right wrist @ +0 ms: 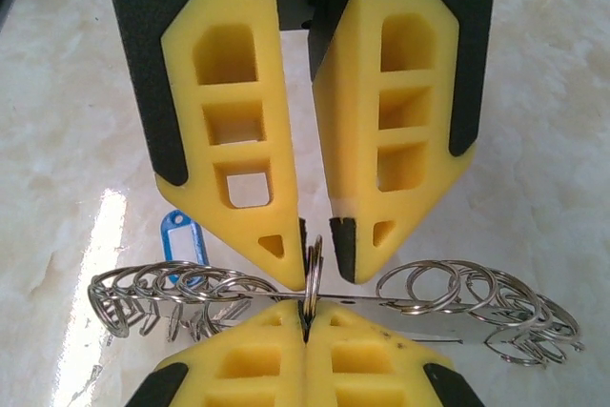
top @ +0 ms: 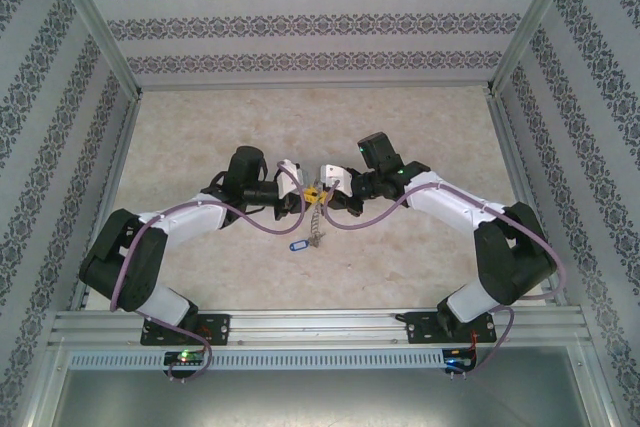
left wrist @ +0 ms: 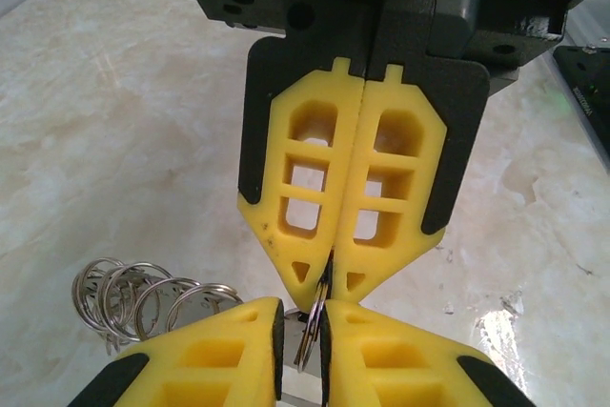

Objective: Put the keys on the keyring

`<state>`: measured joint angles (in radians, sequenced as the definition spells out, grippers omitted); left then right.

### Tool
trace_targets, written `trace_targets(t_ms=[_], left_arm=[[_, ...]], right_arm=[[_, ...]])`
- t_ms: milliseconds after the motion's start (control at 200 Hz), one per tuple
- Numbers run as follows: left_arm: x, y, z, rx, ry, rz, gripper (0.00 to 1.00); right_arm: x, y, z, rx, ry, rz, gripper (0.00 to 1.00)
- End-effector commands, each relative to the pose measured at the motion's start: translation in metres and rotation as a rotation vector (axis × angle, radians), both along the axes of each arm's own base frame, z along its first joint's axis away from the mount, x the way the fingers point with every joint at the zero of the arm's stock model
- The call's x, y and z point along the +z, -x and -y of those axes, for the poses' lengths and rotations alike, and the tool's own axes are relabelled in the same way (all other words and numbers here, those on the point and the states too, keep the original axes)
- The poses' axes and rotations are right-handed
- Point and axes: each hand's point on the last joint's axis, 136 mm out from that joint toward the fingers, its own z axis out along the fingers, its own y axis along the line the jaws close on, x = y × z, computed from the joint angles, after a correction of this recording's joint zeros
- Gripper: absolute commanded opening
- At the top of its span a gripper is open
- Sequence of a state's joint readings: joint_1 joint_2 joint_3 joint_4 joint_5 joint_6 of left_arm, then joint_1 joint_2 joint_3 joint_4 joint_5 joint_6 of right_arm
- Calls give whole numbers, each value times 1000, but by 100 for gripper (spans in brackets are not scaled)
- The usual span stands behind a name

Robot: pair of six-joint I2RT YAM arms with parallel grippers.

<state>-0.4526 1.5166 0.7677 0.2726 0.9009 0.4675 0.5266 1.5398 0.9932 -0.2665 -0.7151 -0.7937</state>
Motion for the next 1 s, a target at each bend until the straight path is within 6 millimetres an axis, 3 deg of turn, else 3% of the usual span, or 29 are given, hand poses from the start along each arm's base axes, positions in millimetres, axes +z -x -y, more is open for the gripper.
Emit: trace_targets(t_ms=[0, 215, 250, 280, 385, 480, 769, 999], left_arm=[[5, 5, 6, -45, 5, -10, 20], [7, 5, 10, -50, 31, -15, 19], [10, 7, 12, -62, 46, -13, 13], [11, 9, 13, -80, 60, -13, 0], [11, 14, 15, -113, 78, -8, 0], [7, 16, 14, -114, 88, 14, 0], [3, 7, 15, -80, 110, 32, 0], [-1, 7, 14, -73, 114, 49, 0]], right_arm=[[18, 3, -5, 28, -24, 41, 0], [16, 4, -11, 53, -10, 39, 0], [15, 5, -12, 58, -11, 37, 0], [17, 5, -13, 61, -22, 38, 0], [24, 3, -10, 58, -96, 32, 0], [28, 0, -5, 38, -142, 31, 7], [17, 1, 9, 5, -143, -22, 11], [23, 3, 15, 19, -173, -55, 12]])
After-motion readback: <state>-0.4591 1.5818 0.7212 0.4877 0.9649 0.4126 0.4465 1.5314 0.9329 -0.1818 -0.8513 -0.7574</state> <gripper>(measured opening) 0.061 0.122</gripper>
